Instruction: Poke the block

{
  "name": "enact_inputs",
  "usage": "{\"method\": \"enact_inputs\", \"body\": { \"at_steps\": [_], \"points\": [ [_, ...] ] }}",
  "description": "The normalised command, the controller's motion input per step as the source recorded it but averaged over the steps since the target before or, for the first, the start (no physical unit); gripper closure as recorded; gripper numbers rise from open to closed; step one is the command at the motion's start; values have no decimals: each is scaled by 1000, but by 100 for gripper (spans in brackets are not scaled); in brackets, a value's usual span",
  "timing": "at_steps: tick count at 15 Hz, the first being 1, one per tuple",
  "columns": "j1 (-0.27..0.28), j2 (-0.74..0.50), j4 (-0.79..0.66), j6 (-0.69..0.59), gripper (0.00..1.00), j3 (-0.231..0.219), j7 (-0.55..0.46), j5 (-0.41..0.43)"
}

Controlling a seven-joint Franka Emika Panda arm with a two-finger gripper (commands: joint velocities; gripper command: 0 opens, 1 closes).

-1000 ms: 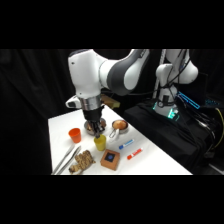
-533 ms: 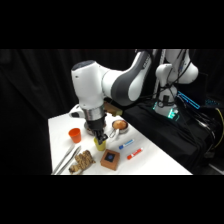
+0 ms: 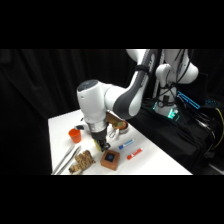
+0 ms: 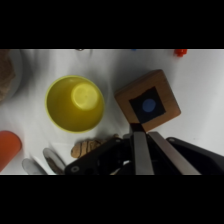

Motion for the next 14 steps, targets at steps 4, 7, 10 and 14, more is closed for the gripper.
{"method": "enact_inputs", "body": {
  "at_steps": [4, 7, 10, 14],
  "points": [
    [54, 22, -59, 164, 99, 8, 85, -93],
    [54, -4, -83, 167, 99, 10, 99, -98],
    [35, 11, -84, 183, 99, 8, 91, -100],
    [27, -7, -88, 174, 99, 15, 87, -97]
  ]
}}
